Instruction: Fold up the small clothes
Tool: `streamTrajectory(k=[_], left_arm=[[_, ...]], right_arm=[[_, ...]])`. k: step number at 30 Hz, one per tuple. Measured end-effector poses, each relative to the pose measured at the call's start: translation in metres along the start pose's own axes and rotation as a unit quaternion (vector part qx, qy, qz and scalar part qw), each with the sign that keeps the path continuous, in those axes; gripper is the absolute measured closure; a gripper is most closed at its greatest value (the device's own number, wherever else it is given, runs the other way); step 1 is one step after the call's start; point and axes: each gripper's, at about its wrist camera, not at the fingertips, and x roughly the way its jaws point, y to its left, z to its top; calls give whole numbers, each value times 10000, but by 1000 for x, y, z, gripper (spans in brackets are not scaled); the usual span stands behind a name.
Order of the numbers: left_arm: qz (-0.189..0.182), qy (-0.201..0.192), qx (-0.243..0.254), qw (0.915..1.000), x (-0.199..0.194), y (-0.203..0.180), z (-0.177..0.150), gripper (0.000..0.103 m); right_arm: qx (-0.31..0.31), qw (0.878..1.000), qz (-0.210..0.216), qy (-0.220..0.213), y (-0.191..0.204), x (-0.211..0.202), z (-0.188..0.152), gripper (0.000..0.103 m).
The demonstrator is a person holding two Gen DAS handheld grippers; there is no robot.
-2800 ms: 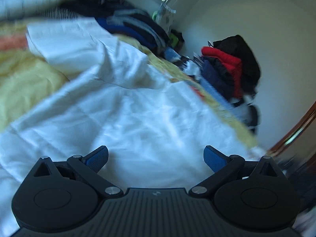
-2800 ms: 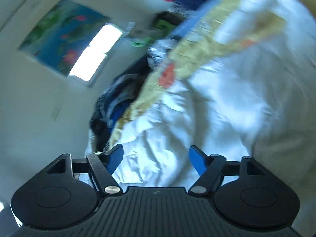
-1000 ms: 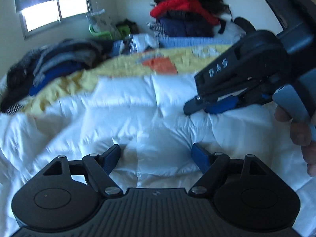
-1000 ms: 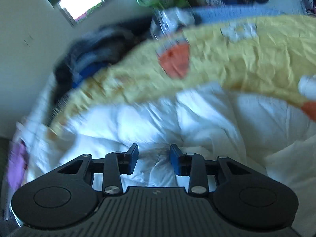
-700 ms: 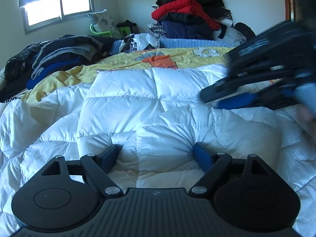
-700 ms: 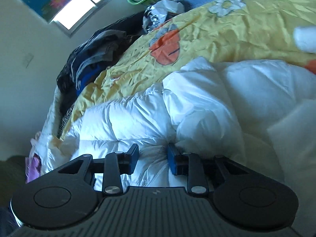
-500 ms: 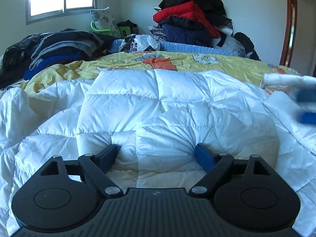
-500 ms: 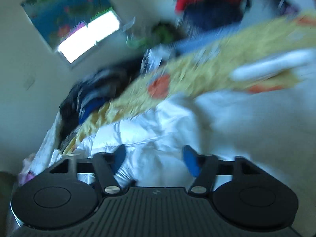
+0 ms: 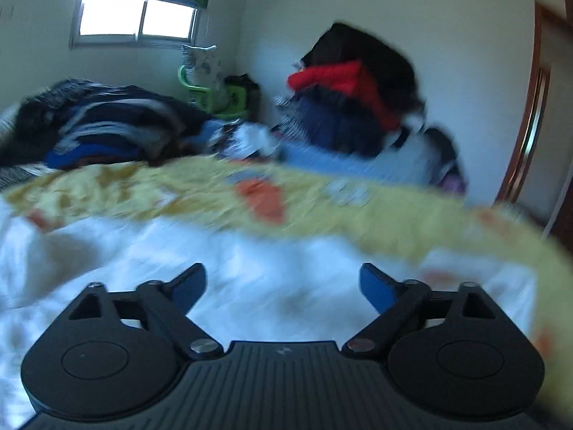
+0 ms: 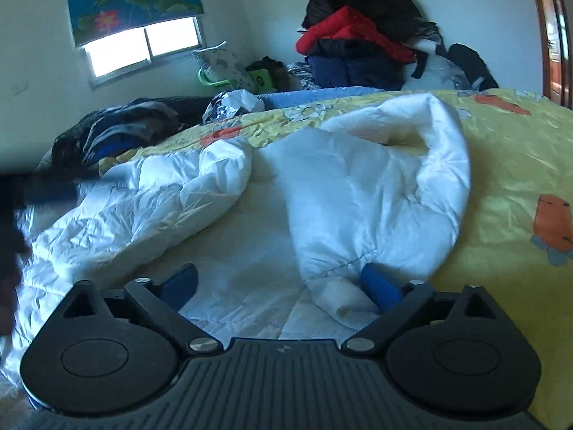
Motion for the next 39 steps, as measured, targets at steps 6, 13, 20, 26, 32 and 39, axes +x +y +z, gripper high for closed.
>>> streamTrajectory(k=[6, 13, 20, 26, 32, 39], left_arm=[[-1576, 1633, -1510, 9621, 89, -61, 29, 0], [-1428, 2496, -2125, 9339, 166, -116, 14, 30], [-1062, 2510, -1606, 9486, 186, -136, -4, 86], [-652, 2081, -922, 9716, 164, -143, 3, 95], [-540, 1489, -949, 9828, 124, -123, 34, 95], [-417, 792, -1108, 9898, 60, -66, 61, 95]], right_arm=[[122, 9996, 240, -39, -3, -3, 2, 1], [196, 9993, 299, -85, -7, -6, 0, 1], [199, 9993, 305, -109, -6, -6, -1, 1], [219, 9991, 343, -119, -7, -5, -5, 1], [334, 9972, 532, -404, -10, -15, -4, 1], [110, 9687, 1579, -1911, -12, -62, -10, 1]])
